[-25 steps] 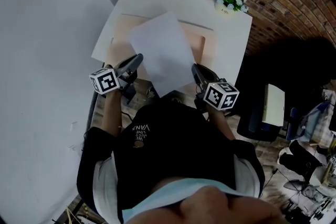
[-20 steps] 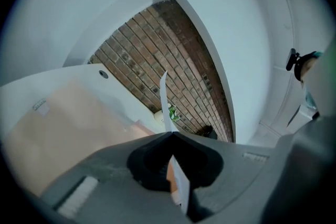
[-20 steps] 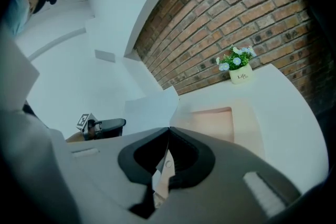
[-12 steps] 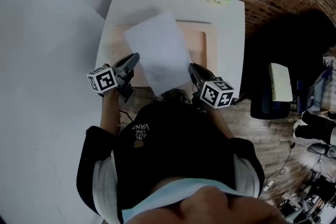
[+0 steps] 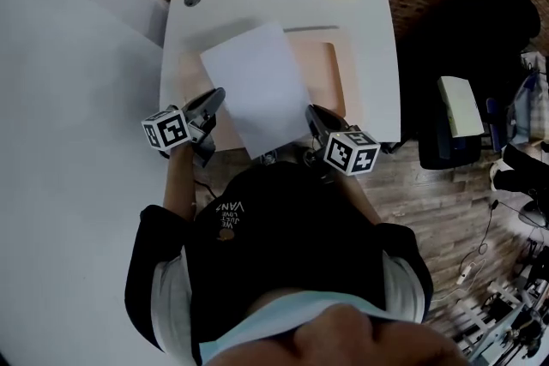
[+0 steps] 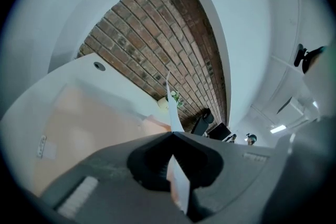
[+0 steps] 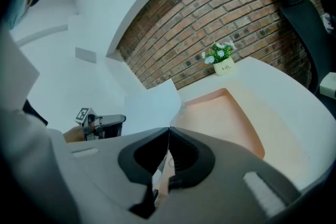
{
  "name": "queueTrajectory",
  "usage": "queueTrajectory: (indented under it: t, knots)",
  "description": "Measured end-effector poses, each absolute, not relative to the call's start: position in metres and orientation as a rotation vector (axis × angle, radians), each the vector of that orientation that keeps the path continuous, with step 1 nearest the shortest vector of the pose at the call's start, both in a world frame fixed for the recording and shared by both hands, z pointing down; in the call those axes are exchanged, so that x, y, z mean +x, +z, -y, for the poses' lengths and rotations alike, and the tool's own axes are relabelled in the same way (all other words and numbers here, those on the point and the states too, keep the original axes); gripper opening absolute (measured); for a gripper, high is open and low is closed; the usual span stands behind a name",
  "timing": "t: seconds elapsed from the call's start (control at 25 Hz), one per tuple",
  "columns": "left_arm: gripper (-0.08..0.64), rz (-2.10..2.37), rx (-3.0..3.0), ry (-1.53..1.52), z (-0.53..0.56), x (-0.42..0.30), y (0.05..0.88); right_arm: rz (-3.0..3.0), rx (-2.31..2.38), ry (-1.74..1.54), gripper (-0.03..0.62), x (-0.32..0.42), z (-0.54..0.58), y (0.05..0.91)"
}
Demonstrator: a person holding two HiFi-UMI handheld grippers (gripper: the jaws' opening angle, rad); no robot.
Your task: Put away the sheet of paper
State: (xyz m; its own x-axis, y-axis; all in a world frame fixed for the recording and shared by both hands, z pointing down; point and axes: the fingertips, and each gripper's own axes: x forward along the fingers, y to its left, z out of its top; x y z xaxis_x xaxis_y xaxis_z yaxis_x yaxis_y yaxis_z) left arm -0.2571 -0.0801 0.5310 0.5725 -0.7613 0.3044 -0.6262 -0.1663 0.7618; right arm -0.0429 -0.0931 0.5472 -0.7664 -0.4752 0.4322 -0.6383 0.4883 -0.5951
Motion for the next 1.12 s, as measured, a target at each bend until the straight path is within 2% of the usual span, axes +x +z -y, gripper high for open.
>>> queueTrajectory:
  t: [1.12]
  knots:
    - [0.002, 1.017, 1.829, 0.018, 0.098, -0.277, 0.596, 2.388, 1.057, 1.12, -0.003, -0.063, 0.08, 0.594]
